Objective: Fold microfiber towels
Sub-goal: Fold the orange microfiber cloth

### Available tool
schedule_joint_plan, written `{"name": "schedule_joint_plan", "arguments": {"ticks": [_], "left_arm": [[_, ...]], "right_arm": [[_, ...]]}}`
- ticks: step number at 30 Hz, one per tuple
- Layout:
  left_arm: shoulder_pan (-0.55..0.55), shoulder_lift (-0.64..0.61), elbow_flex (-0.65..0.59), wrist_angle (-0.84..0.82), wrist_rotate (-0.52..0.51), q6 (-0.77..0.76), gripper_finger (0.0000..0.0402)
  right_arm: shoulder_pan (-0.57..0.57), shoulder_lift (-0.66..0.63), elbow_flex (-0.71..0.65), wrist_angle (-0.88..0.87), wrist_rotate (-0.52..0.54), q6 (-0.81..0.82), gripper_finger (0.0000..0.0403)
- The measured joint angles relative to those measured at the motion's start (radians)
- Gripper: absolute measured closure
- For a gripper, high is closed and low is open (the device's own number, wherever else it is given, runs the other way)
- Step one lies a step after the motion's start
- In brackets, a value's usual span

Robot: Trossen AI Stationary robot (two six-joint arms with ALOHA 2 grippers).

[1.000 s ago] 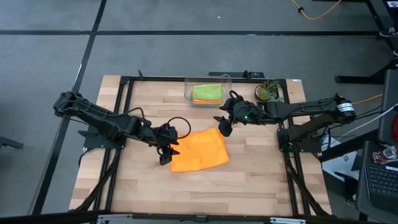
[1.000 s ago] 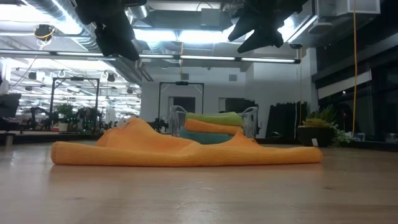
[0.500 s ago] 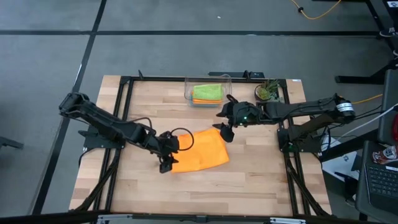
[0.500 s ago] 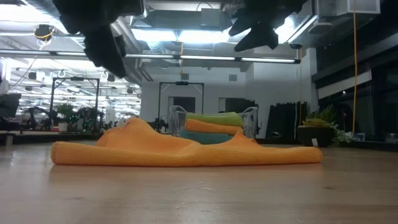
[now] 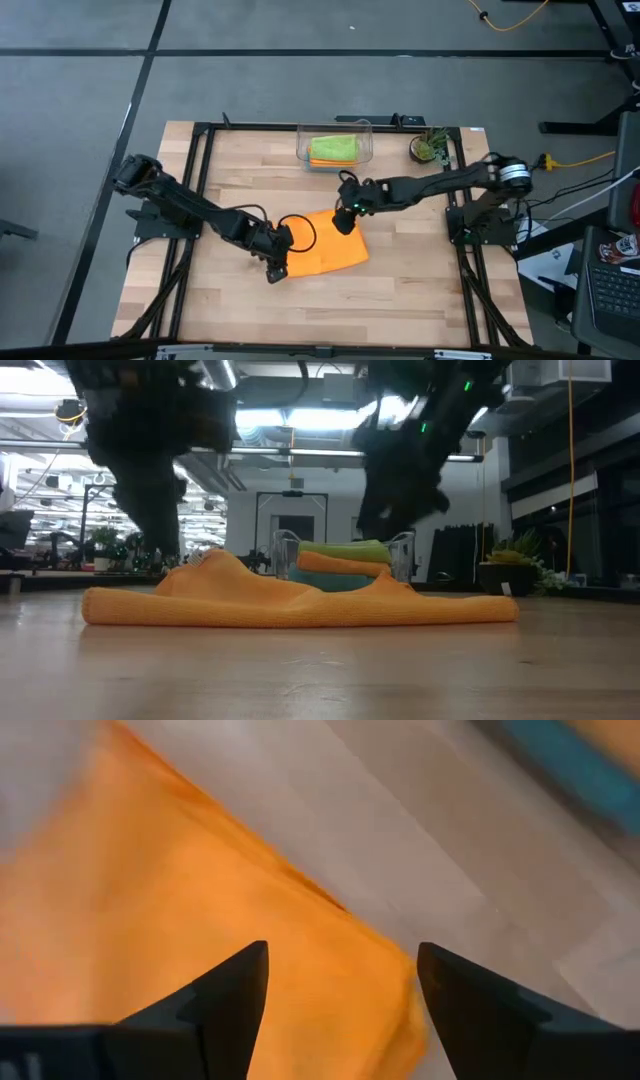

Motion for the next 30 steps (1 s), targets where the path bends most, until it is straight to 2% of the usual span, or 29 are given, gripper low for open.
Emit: {"name": "schedule_joint_plan", "arguments": {"ticks": [6, 8, 12, 19, 25, 28, 30], "left_arm": [[0.006, 0.071, 0.000, 0.021, 0.003, -0.063, 0.0193], [0.006, 0.088, 0.000, 0.018, 0.034, -0.089, 0.0193], [-0.005, 0.109, 0.000, 0.017, 0.061, -0.120, 0.0193], [-0.038, 0.113, 0.001, -0.048, 0.117, -0.211, 0.0193], [-0.059, 0.092, 0.014, -0.041, 0.156, -0.292, 0.0193], [-0.055, 0.061, 0.063, -0.038, 0.143, -0.259, 0.0193], [-0.045, 0.041, 0.097, -0.047, 0.087, -0.192, 0.0193]], "right_arm": [[-0.011, 0.128, 0.000, 0.020, 0.004, 0.020, 0.0151], [-0.012, 0.164, 0.000, 0.004, 0.006, 0.023, 0.0151], [-0.013, 0.198, -0.001, -0.071, 0.120, 0.073, 0.0151], [-0.016, 0.187, -0.001, -0.264, 0.272, 0.100, 0.0151], [-0.022, 0.127, 0.005, -0.298, 0.217, 0.122, 0.0151], [-0.009, 0.071, 0.023, -0.292, 0.215, 0.121, 0.0151], [0.001, 0.039, 0.024, -0.263, 0.203, 0.114, 0.0151]]}}
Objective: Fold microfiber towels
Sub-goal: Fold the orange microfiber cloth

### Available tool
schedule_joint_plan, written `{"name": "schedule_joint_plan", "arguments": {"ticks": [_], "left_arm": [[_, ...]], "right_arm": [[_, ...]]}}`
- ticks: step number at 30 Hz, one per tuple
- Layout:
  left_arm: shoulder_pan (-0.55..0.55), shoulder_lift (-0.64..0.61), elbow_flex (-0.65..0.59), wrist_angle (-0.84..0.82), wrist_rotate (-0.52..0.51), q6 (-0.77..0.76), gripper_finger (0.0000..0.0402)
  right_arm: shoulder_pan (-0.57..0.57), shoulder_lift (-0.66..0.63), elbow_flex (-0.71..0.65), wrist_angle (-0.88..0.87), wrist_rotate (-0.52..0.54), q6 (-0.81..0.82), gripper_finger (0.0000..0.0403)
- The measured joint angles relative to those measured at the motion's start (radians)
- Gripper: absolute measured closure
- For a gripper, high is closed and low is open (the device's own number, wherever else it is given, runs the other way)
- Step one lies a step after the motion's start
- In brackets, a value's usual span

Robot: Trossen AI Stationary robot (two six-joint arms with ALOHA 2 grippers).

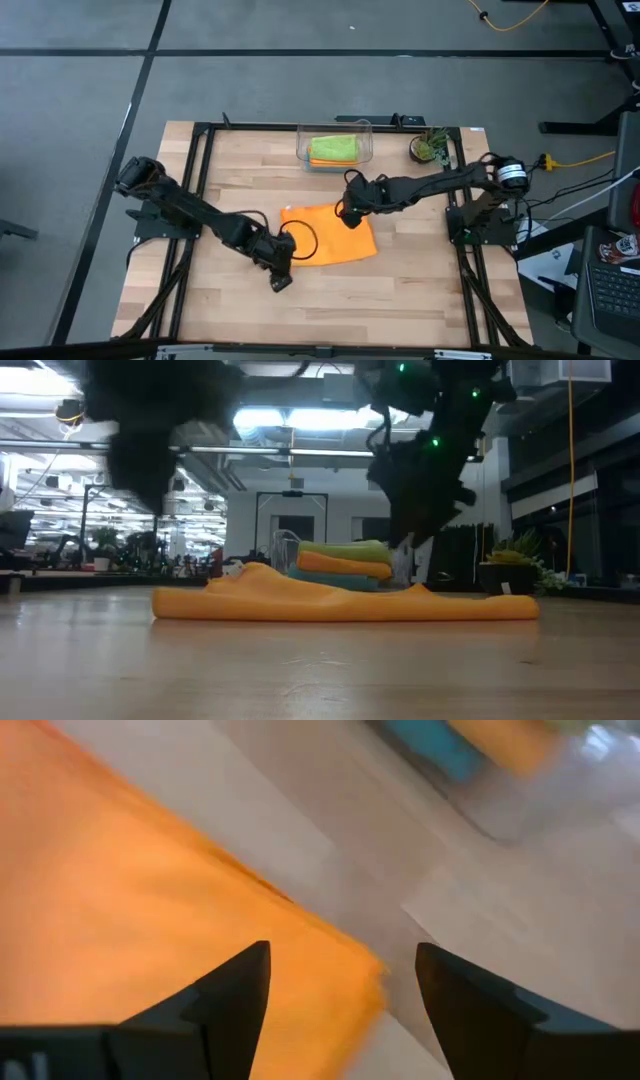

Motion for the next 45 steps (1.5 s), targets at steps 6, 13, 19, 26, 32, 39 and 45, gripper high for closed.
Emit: {"name": "schedule_joint_plan", "arguments": {"ticks": [6, 13, 19, 26, 32, 39, 45], "left_arm": [[0.102, 0.016, 0.031, 0.024, -0.172, 0.236, 0.0193], [0.238, 0.110, 0.001, 0.025, -0.186, 0.381, 0.0193], [0.284, 0.210, 0.004, 0.017, -0.164, 0.399, 0.0195], [0.262, 0.188, 0.003, -0.149, -0.112, 0.362, 0.0200], [0.248, 0.160, 0.000, -0.238, -0.090, 0.326, 0.0200], [0.225, 0.094, 0.059, -0.282, -0.110, 0.261, 0.0205], [0.179, 0.006, 0.107, -0.258, -0.146, 0.239, 0.0207]], "right_arm": [[0.051, 0.011, -0.054, 0.261, -0.193, -0.164, 0.0151], [0.090, 0.082, -0.064, 0.305, -0.218, -0.222, 0.0151], [0.090, 0.142, -0.064, 0.268, -0.229, -0.171, 0.0151], [0.089, 0.166, -0.057, 0.191, -0.227, -0.150, 0.0151], [0.087, 0.167, -0.060, 0.208, -0.226, -0.150, 0.0151], [0.087, 0.094, -0.012, 0.141, -0.176, -0.179, 0.0151], [0.095, -0.003, 0.011, 0.067, -0.186, -0.208, 0.0151]]}}
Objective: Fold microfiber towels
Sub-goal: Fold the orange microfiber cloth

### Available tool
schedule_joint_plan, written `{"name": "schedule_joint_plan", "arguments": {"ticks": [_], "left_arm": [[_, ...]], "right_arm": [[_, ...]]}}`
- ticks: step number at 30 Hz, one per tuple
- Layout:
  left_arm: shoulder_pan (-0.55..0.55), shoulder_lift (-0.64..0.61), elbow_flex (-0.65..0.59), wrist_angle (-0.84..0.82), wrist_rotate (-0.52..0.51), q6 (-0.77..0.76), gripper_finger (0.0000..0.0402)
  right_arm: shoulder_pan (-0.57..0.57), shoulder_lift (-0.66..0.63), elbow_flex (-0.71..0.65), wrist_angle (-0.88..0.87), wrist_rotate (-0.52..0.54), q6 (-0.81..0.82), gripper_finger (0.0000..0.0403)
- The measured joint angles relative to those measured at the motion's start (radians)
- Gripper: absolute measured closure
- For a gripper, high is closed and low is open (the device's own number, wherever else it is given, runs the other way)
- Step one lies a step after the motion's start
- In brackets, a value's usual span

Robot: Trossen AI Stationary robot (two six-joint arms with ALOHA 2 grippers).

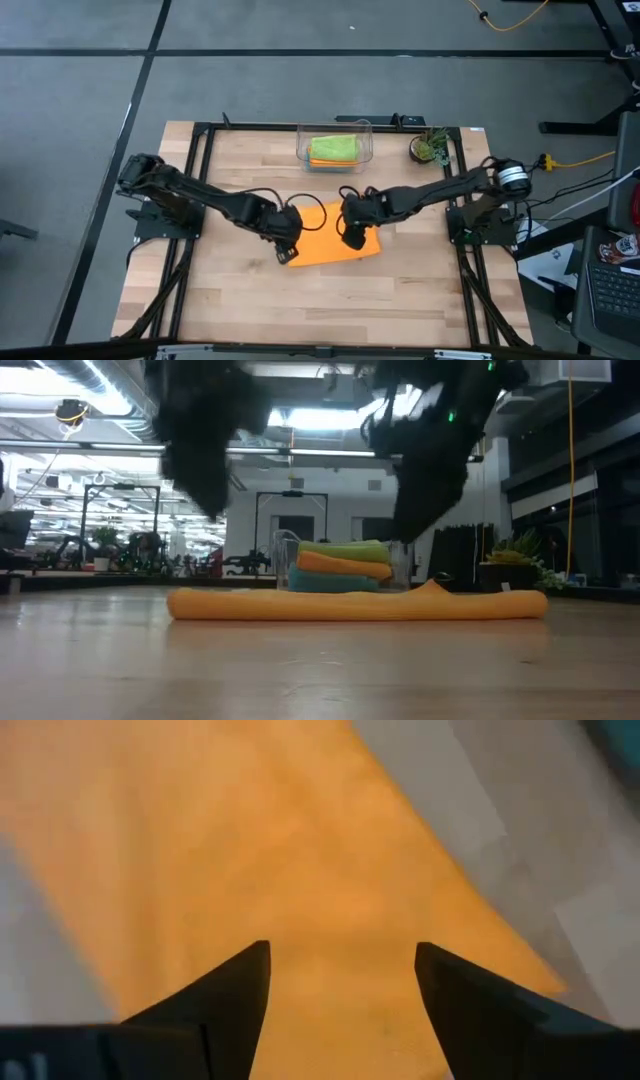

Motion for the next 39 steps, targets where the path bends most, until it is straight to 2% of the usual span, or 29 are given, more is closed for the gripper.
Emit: {"name": "schedule_joint_plan", "arguments": {"ticks": [5, 9, 11, 15, 18, 20, 26, 32, 39], "left_arm": [[-0.074, -0.013, 0.002, 0.181, 0.059, 0.128, 0.0207], [-0.125, 0.003, 0.002, 0.230, 0.030, 0.134, 0.0207], [-0.135, 0.011, 0.002, 0.228, -0.013, 0.071, 0.0207], [-0.137, 0.042, 0.003, 0.199, -0.108, -0.025, 0.0207], [-0.116, 0.083, 0.002, 0.211, -0.154, -0.081, 0.0207], [-0.088, 0.126, 0.003, 0.217, -0.134, -0.115, 0.0207], [-0.008, 0.249, 0.001, 0.224, 0.042, -0.183, 0.0207], [-0.018, 0.283, 0.007, 0.276, 0.090, -0.214, 0.0207], [-0.105, 0.289, 0.005, 0.355, 0.088, -0.504, 0.0207]], "right_arm": [[0.045, -0.036, -0.005, 0.003, -0.118, -0.125, 0.0151], [0.100, -0.039, -0.005, 0.013, -0.160, -0.091, 0.0151], [0.130, -0.039, -0.005, 0.019, -0.114, 0.004, 0.0151], [0.189, -0.030, -0.005, 0.018, 0.063, 0.239, 0.0151], [0.234, -0.014, -0.005, 0.028, 0.102, 0.323, 0.0151], [0.261, -0.009, -0.005, 0.019, 0.070, 0.355, 0.0151], [0.327, -0.005, -0.005, -0.009, 0.040, 0.489, 0.0151], [0.298, 0.029, -0.005, -0.084, 0.044, 0.500, 0.0151], [0.164, 0.054, -0.005, -0.122, 0.028, 0.376, 0.0151]]}}
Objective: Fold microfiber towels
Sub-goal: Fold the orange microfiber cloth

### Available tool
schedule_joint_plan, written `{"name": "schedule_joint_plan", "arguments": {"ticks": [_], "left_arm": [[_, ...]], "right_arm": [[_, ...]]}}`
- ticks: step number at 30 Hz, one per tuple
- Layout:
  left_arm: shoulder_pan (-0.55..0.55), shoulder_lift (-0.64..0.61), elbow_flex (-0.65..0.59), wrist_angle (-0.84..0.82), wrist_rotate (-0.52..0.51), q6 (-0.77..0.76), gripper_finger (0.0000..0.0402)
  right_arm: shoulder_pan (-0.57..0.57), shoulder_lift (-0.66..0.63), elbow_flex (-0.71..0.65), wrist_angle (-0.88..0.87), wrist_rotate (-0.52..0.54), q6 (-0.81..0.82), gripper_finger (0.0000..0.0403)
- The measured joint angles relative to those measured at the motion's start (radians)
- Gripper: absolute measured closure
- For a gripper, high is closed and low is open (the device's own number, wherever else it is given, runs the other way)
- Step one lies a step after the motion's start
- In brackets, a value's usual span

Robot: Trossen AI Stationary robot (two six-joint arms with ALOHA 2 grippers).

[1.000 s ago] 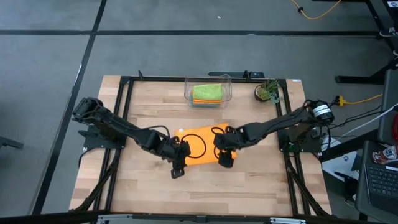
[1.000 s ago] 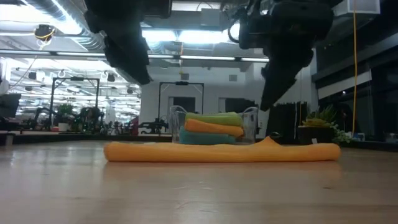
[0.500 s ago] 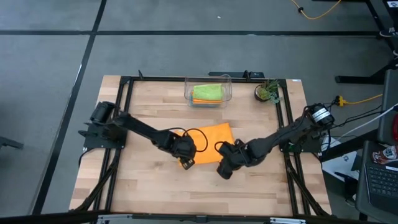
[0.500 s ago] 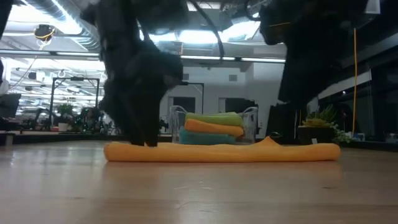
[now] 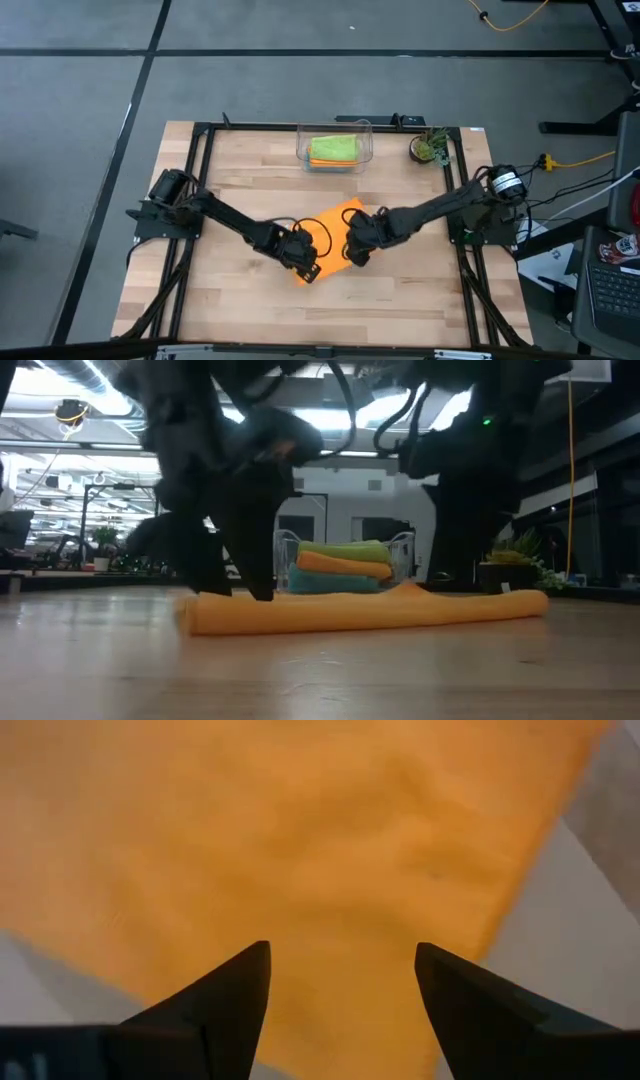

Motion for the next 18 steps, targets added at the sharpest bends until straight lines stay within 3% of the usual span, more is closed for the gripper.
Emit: {"name": "schedule_joint_plan", "arguments": {"ticks": [6, 10, 14, 18], "left_arm": [[-0.112, 0.031, -0.002, 0.199, -0.081, -0.299, 0.0207], [-0.172, 0.059, -0.006, 0.346, -0.210, -0.334, 0.0207], [-0.173, 0.018, -0.006, 0.410, -0.265, -0.213, 0.0210], [-0.133, -0.047, -0.005, 0.413, -0.260, 0.069, 0.0219]], "right_arm": [[-0.092, 0.000, 0.000, 0.006, -0.049, -0.090, 0.0151], [-0.126, -0.023, 0.027, -0.028, -0.051, -0.152, 0.0151], [-0.134, -0.094, 0.093, -0.115, -0.051, -0.204, 0.0151], [-0.107, -0.213, 0.150, -0.205, -0.064, -0.211, 0.0151]]}}
